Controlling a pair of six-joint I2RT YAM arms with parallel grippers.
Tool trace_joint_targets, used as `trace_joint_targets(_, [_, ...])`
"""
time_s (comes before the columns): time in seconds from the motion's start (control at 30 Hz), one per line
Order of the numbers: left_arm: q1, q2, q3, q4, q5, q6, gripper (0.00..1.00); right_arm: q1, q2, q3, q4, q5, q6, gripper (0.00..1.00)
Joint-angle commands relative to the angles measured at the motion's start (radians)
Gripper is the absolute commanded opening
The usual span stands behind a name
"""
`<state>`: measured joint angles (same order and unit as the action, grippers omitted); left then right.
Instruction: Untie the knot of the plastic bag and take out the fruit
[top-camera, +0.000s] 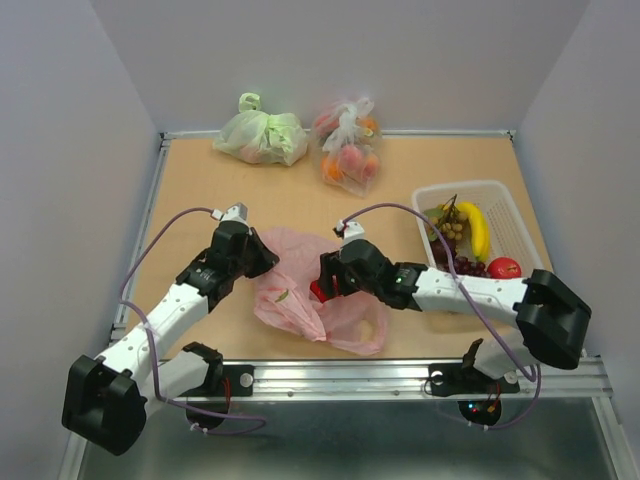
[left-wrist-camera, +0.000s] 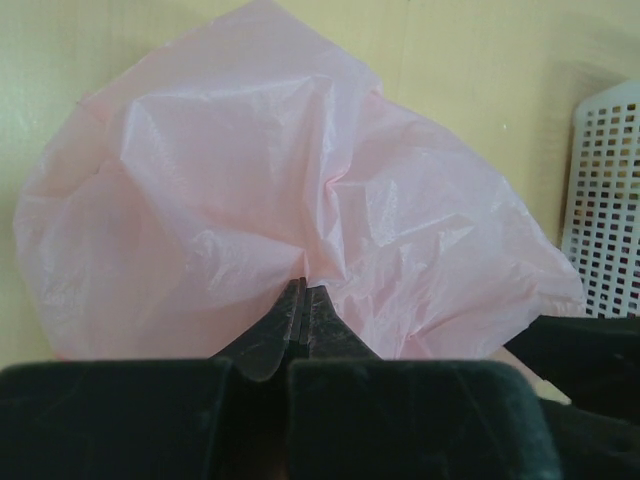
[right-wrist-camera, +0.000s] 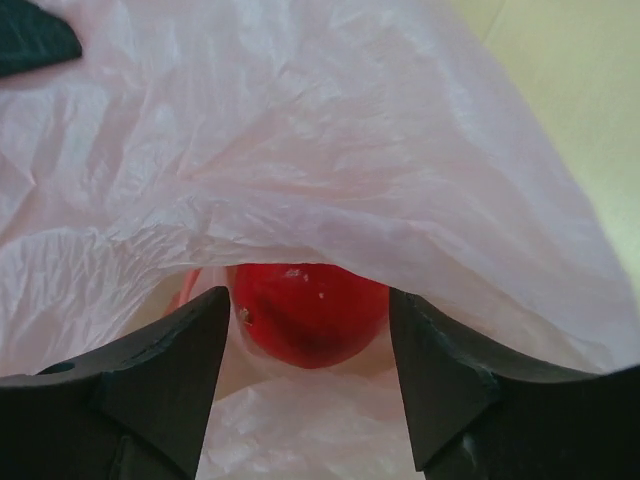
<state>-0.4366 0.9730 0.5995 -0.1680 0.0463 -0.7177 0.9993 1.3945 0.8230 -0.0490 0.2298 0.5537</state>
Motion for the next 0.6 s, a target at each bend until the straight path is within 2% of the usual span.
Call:
trace_joint_targets(0.0, [0.001, -0.039, -0.020, 0.035, 0.069, 0.023, 0.00, 0.053, 0.072, 0.100, 0.004, -0.037, -0.005, 0.75])
trace_joint_targets(0.07, [0.001, -0.054, -0.029, 0.036, 0.073, 0.023, 0.00, 0.058, 0.119, 0.111, 0.012, -0.021, 0.003, 0.85])
trace_joint_targets(0.17, [0.001, -0.066, -0.044, 0.041, 0.081, 0.020, 0.00, 0.065, 0.168, 0.111, 0.029, 0.000, 0.005, 0.94])
trace_joint_targets(0.27, [0.001, -0.077, -0.059, 0.050, 0.096, 0.017, 0.00, 0.068, 0.207, 0.100, 0.041, 0.026, 0.009, 0.97])
trace_joint_targets(0.47, [0.001, -0.095, -0.086, 0.050, 0.107, 0.020, 0.00, 0.068, 0.248, 0.103, 0.077, 0.031, 0.006, 1.00])
trace_joint_targets(0.57, [0.001, -0.106, -0.096, 0.044, 0.078, 0.015, 0.00, 0.067, 0.219, 0.093, 0.078, 0.048, 0.002, 0.90])
